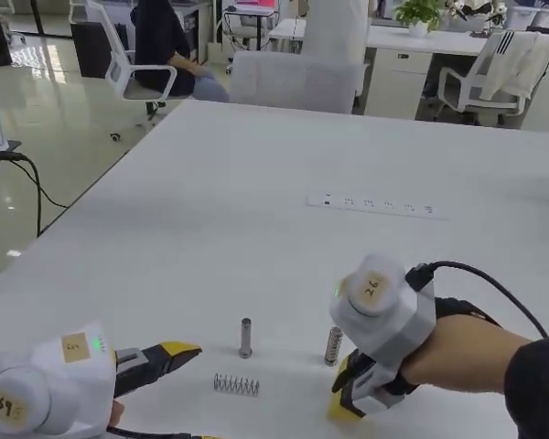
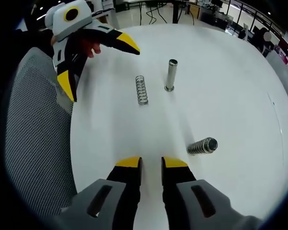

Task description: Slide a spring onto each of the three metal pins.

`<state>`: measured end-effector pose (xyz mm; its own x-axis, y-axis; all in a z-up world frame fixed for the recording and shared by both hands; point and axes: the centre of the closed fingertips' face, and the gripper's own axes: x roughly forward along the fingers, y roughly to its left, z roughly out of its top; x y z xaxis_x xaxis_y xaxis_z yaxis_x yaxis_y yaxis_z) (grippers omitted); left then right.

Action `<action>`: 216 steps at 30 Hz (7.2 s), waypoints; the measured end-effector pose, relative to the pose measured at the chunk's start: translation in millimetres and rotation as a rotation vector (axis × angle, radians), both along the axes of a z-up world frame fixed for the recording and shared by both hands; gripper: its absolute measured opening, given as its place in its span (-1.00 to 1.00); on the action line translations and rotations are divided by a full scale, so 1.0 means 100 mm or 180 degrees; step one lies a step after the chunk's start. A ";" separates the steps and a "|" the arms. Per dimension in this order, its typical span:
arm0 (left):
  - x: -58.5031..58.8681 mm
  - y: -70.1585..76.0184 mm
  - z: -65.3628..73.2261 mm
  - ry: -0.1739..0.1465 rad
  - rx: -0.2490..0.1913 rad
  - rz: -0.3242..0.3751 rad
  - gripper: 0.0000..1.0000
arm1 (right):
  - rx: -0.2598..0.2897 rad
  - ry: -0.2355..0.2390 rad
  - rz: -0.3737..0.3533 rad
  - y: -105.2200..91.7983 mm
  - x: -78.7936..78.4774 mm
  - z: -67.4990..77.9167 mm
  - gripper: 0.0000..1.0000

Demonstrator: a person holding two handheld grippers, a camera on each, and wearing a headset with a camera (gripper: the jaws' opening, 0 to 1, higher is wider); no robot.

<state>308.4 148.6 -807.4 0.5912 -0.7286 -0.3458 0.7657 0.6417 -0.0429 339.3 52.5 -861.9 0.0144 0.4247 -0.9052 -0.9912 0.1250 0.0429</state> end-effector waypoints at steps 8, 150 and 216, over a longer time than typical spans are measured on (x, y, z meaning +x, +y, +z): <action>0.00 0.00 0.00 -0.0002 0.0001 0.0003 0.39 | 0.0059 -0.0013 0.0089 0.15 -0.03 0.05 -0.67; -0.18 -0.27 0.00 -0.0235 0.0198 -0.0622 -0.95 | 0.0240 0.0029 0.0865 0.56 -0.50 0.43 -0.81; -0.20 -0.33 0.15 -0.0327 0.0057 -0.0627 -0.95 | 0.0478 -0.0031 0.0925 0.68 -0.57 0.69 -0.82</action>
<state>288.7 115.2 -792.1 0.4707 -0.8278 -0.3051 0.8762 0.4792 0.0517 282.1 120.9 -792.8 -0.1188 0.5411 -0.8325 -0.9849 -0.1703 0.0299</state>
